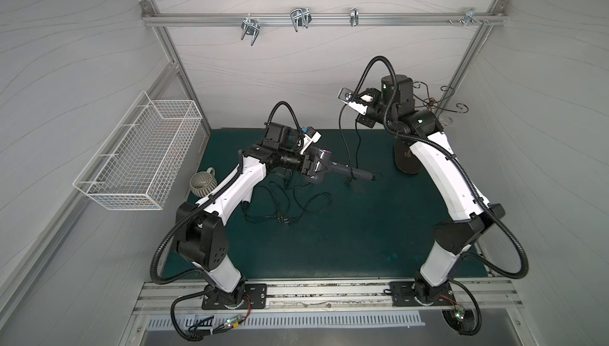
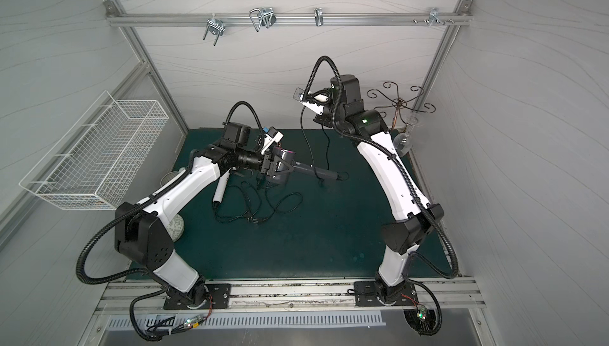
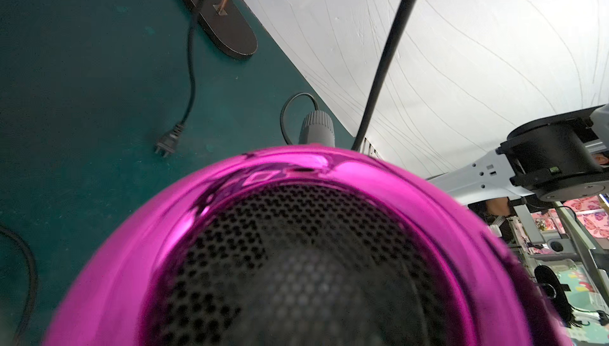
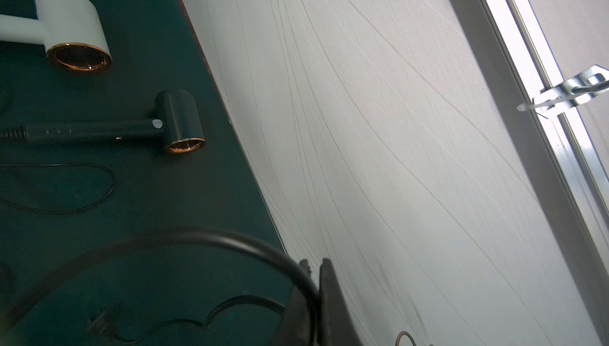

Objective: Wrap the cord around the hair dryer
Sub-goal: Wrap the power cord around the hair dryer.

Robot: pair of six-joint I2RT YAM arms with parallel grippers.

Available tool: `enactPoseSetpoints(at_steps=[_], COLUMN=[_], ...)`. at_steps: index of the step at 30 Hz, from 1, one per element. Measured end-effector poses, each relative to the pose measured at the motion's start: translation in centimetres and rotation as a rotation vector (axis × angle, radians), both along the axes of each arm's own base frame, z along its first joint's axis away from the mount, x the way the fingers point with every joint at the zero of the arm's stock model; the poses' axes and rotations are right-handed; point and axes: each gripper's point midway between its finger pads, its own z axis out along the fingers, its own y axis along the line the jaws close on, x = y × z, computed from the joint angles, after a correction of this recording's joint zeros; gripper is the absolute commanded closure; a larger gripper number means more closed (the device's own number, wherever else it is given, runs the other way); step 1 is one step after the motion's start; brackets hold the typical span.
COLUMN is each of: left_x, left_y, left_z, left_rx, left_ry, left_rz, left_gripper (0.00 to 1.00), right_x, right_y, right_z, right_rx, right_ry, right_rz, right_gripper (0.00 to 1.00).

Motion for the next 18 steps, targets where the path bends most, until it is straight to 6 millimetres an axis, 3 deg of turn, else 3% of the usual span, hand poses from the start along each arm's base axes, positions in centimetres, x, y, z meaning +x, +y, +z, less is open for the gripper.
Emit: enactPoseSetpoints(at_steps=[11,18], left_x=[-2.1,-3.2], left_y=[-2.0,-2.2], left_z=[-0.6,1.1], left_rx=[-0.009,-0.070], left_ry=[-0.011,-0.038], left_rz=[-0.079,-0.114], left_gripper=[1.00,1.00], right_x=[1.3,2.5], right_y=[1.8,1.3], right_z=[-0.9,-2.9], right_rx=[0.053,0.148], right_ry=[0.043,0.161], right_rz=[0.041,0.057], right_gripper=[1.00,1.00])
